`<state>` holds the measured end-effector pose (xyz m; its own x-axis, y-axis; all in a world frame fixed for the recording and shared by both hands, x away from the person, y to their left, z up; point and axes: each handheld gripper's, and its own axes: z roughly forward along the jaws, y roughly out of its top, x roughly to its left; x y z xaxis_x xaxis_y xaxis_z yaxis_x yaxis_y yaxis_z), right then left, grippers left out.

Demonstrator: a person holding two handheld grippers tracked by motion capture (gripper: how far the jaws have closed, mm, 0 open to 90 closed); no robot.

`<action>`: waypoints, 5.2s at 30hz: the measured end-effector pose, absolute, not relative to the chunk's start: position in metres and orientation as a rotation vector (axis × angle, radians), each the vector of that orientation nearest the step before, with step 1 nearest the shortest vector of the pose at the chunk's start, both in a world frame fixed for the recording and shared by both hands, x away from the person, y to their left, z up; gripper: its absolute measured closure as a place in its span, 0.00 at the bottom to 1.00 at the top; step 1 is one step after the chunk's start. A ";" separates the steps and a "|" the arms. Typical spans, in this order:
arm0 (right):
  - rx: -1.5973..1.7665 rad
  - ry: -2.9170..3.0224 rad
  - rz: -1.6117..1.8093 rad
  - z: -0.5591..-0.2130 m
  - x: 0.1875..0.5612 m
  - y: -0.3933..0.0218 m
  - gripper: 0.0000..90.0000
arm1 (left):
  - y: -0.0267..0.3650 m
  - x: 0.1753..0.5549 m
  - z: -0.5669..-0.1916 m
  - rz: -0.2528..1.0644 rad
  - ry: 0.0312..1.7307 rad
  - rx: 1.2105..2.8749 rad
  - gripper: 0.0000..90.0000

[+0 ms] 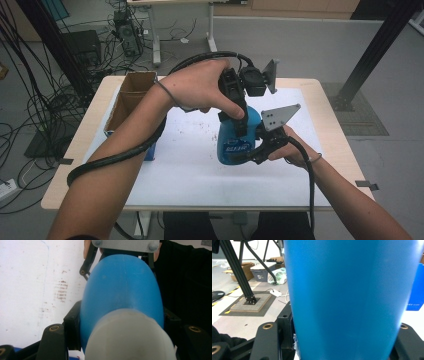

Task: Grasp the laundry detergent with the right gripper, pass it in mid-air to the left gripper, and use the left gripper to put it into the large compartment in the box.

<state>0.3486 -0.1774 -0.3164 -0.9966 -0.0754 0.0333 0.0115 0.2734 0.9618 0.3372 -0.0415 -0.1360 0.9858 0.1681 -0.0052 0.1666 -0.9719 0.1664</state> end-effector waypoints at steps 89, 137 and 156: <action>-0.455 -2.972 -0.688 -0.335 0.367 -0.226 0.04 | 0.043 0.366 -0.103 0.153 0.930 2.847 0.42; -0.787 -2.997 -0.402 -0.360 0.389 -0.242 0.05 | 0.171 0.414 -0.084 0.277 1.641 2.463 0.42; -0.795 -2.996 -0.407 -0.361 0.391 -0.243 0.04 | 0.201 0.426 -0.091 0.332 1.797 2.381 0.42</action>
